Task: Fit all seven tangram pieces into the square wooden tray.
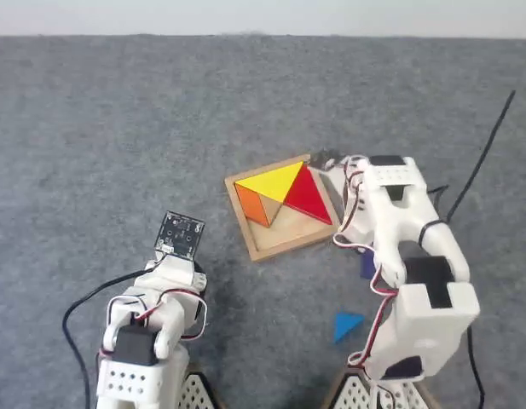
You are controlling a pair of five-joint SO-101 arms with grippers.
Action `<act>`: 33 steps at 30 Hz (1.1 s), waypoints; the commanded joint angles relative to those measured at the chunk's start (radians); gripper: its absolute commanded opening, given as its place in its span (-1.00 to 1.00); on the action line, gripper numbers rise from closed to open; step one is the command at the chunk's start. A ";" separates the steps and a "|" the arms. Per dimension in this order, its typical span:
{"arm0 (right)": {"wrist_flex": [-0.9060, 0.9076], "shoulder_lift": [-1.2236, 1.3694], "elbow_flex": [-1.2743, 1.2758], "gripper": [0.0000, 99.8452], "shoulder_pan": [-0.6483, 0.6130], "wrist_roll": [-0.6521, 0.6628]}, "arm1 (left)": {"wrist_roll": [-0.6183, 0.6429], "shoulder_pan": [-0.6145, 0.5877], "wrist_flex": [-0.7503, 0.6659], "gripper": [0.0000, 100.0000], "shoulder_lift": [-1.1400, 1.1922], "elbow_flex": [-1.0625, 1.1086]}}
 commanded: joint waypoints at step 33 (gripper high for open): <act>0.156 -0.295 -0.104 -0.57 -0.139 0.005 | -0.003 -0.005 0.003 -0.96 -0.018 -0.010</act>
